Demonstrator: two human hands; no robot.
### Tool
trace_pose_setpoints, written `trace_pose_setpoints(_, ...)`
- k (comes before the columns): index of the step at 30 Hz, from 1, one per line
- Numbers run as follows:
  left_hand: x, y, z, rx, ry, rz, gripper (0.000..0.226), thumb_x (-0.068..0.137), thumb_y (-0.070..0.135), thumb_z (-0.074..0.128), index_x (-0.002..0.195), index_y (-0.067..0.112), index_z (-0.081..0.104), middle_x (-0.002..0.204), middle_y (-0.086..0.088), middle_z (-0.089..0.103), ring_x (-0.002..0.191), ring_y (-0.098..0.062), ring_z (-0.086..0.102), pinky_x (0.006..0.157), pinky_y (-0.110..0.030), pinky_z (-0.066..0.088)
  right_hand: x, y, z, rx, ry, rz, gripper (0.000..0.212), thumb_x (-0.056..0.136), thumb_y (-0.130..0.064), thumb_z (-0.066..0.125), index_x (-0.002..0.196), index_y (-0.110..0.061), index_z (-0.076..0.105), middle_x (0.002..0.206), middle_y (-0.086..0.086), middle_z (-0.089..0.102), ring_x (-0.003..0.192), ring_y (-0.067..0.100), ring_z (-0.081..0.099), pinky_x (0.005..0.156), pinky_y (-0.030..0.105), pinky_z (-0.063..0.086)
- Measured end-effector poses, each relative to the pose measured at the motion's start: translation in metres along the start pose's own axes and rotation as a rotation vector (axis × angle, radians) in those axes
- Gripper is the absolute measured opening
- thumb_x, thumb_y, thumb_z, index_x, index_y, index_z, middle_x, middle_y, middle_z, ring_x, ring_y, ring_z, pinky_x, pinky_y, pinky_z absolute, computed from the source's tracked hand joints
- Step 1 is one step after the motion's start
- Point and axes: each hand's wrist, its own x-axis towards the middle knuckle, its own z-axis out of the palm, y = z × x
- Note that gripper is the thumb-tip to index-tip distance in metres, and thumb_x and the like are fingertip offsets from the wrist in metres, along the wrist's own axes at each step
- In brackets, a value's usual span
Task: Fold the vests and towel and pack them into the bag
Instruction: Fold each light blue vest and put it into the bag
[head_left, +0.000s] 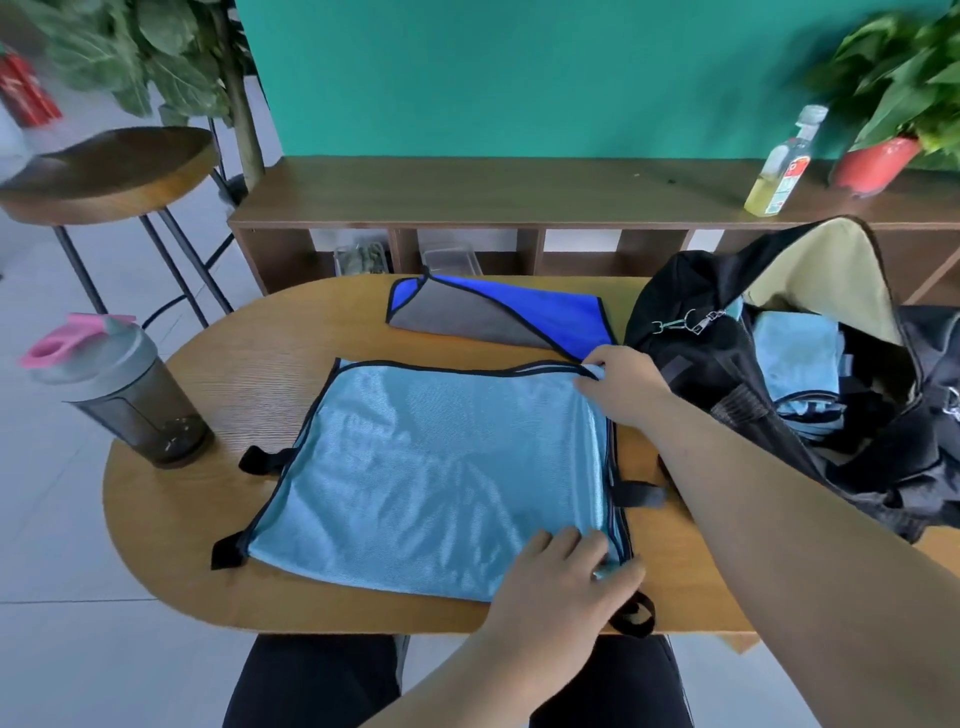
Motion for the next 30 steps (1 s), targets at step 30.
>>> trace_pose_setpoints(30,-0.046,0.031,-0.130,-1.152,0.845,-0.931,0.023,0.102,0.012,0.067,0.109,0.034,0.067,0.102,0.015,0.074,0.092,-0.012,0.072,0.074,-0.020,0.053,-0.075,-0.065,-0.071,0.877,0.074,0.387,0.024,0.082,0.007,0.060,0.092,-0.009,0.076,0.083,0.010,0.058,0.070,0.020,0.058,0.057,0.027,0.055)
